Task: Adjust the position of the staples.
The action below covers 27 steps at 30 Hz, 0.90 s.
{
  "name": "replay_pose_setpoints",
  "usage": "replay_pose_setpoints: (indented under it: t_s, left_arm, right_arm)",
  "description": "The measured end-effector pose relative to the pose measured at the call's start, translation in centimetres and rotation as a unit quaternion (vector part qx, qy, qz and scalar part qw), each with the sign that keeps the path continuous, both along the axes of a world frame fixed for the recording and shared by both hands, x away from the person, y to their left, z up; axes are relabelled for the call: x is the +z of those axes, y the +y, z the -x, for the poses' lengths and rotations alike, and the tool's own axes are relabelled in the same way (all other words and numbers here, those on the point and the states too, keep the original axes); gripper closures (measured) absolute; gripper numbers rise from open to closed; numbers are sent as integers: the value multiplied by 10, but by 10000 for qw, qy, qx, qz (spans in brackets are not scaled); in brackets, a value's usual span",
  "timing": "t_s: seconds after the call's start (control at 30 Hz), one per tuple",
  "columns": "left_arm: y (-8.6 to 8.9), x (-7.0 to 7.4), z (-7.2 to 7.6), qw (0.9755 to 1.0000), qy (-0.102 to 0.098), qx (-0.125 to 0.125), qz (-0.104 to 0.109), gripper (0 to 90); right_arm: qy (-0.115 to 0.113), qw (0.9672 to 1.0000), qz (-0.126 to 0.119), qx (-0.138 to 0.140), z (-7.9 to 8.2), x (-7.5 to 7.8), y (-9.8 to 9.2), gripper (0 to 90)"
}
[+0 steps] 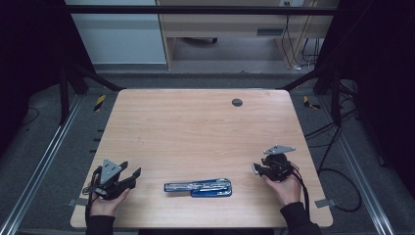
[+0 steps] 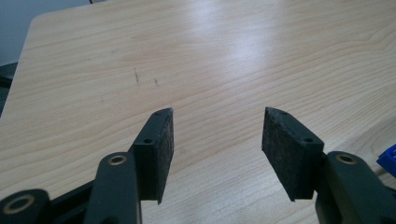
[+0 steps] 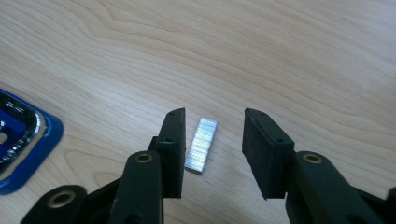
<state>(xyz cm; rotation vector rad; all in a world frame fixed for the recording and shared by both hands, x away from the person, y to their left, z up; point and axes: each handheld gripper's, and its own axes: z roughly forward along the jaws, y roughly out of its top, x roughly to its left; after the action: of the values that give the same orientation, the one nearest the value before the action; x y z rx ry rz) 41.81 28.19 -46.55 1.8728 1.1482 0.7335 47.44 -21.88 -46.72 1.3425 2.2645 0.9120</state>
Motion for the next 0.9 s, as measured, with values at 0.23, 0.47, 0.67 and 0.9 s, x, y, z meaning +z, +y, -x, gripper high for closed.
replay_pose_setpoints:
  t_s: [0.23, 0.47, 0.67, 0.9]
  left_arm:
    - [-1, 0, -1, 9999, 101, 37, -59, 447]
    - [-2, -1, -2, 9999, 88, 13, -126, 451]
    - [-5, -1, -2, 9997, 59, -25, -221, 467]
    - [-3, -1, -2, 9994, 97, 51, -322, 476]
  right_arm:
    - [220, 9996, 122, -138, -7, -4, 9, 669]
    - [302, 9991, 179, -241, -12, -8, 14, 691]
    - [401, 9985, 250, -288, -15, -12, 17, 696]
    - [470, 9981, 244, -315, -16, -14, 17, 715]
